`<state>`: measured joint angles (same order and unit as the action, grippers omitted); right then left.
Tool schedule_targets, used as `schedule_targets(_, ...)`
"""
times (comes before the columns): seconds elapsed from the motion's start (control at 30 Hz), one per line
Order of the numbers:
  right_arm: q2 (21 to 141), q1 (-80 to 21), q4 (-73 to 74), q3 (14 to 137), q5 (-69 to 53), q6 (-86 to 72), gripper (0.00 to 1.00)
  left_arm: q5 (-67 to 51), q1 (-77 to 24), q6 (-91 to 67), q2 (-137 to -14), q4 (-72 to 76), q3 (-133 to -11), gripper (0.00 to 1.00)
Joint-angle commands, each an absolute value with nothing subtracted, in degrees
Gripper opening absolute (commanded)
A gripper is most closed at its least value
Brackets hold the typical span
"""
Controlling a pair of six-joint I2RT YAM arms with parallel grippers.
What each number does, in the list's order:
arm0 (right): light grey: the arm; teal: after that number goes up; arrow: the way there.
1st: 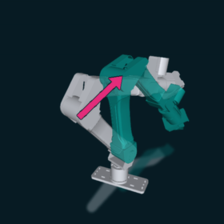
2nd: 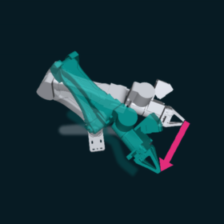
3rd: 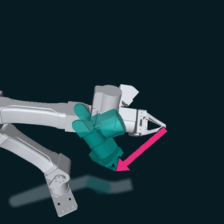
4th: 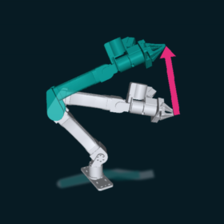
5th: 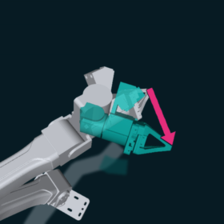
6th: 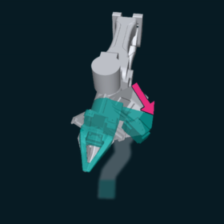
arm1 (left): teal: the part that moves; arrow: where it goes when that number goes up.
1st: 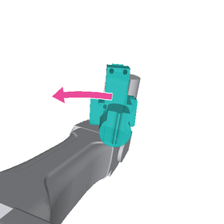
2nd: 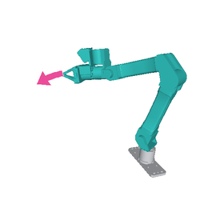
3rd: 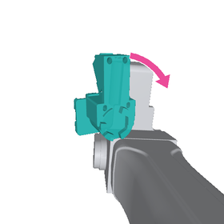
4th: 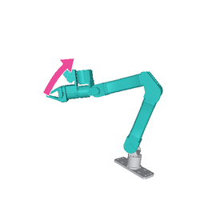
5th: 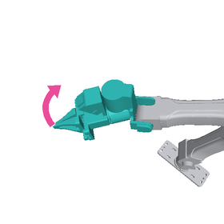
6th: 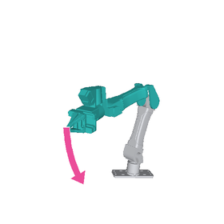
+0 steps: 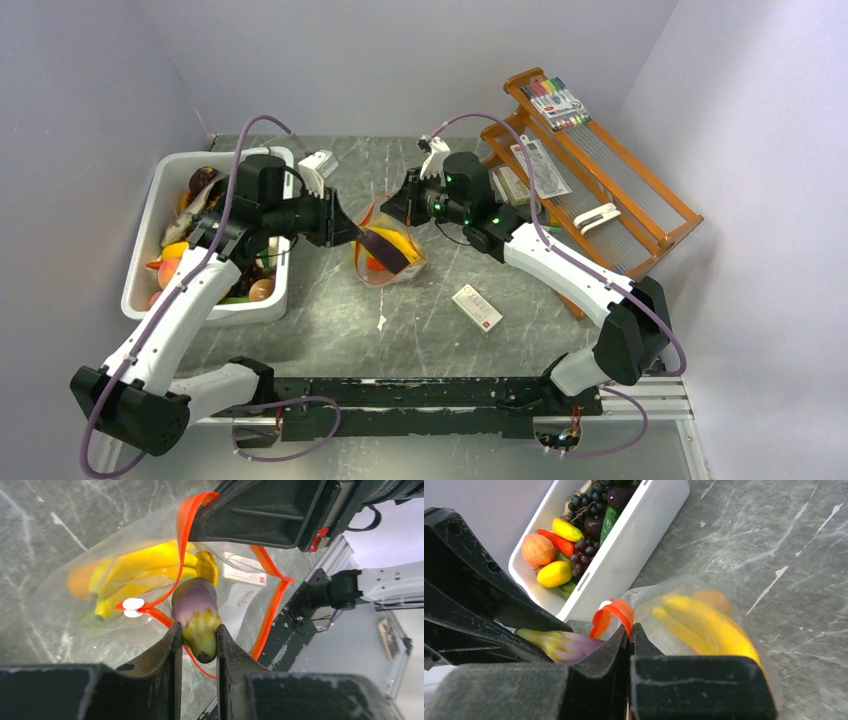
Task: Place the food in the zip-top bag and seal the zipper
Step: Place the fake vegetable in the zipper food storage bag.
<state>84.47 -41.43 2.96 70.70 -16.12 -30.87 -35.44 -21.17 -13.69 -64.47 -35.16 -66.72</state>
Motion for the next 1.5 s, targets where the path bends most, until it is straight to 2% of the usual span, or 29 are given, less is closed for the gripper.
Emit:
schedule_targets(0.0,83.14,-41.77,0.0,71.36,-17.12,-31.23,0.0,-27.29,-22.75,-9.68,-61.35,-33.49,-68.09,0.07)
schedule_targets(0.17,83.73,-41.77,0.1,72.06,-17.92,-32.63,0.0,-19.57,-27.54,-3.34,-59.29,-28.02,-63.74,0.07)
schedule_targets(0.43,84.33,-41.83,2.7,73.56,-16.62,-32.52,0.0,-8.59,-36.31,5.77,-60.41,-28.55,-64.87,0.07)
schedule_targets(0.6,84.39,-41.79,3.18,73.76,-16.59,-32.2,0.0,-12.42,-37.35,4.1,-63.33,-33.59,-68.58,0.07)
schedule_targets(0.77,84.53,-41.75,4.04,74.36,-16.12,-31.38,0.0,-20.91,-37.35,-10.1,-64.79,-35.0,-73.57,0.07)
schedule_targets(0.87,84.53,-41.74,4.01,74.49,-16.04,-31.3,0.0,-20.69,-37.35,-16.5,-63.74,-35.63,-73.9,0.07)
schedule_targets(1.0,84.6,-41.66,3.4,73.98,-16.61,-31.29,0.0,-16.52,-37.27,-16.62,-63.69,-44.44,-74.38,0.07)
schedule_targets(1.17,84.77,-41.72,0.94,73.03,-19.48,-32.08,0.0,-23.15,-36.98,-16.99,-64.85,-42.14,-72.22,0.07)
schedule_targets(1.47,84.86,-41.8,-1.25,72.41,-24.91,-32.37,0.0,-19.55,-33.75,-13.32,-71.84,-47.1,-75.16,0.08)
